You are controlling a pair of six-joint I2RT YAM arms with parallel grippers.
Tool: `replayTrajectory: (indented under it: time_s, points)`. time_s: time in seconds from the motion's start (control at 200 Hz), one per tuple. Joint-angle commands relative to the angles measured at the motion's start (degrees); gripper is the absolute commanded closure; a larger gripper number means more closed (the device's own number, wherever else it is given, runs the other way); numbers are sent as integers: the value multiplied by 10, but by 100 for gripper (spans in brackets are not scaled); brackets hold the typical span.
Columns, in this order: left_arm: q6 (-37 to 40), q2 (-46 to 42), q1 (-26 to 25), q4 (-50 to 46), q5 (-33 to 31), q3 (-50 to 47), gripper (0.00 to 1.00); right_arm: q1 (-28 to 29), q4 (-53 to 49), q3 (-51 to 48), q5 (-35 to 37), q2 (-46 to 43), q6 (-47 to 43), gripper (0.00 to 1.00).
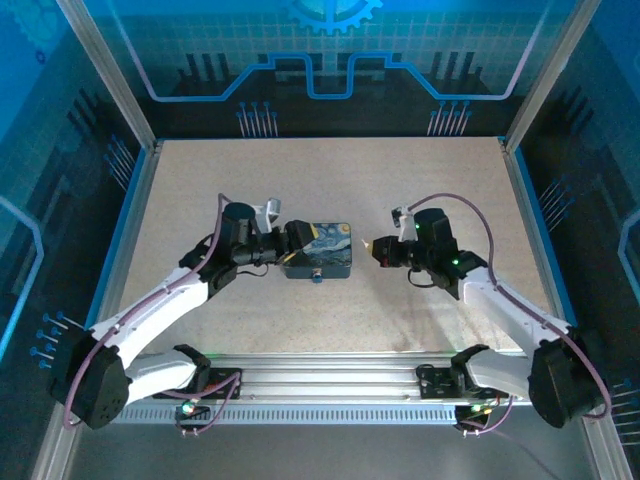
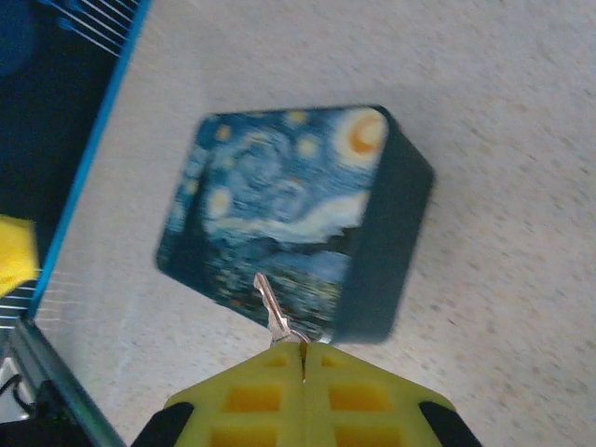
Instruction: Unlock the padlock with the key
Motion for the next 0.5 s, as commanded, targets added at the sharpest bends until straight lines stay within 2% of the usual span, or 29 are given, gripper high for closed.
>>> replayTrajectory:
  time_s: [0.0,0.495]
  points:
    - [-1,21,-23,23,5,33,28,26,58,-7,13,-26,17,100]
    - [-10,101,-85,73,2,81,45,91,67,26,24,-31,23,100]
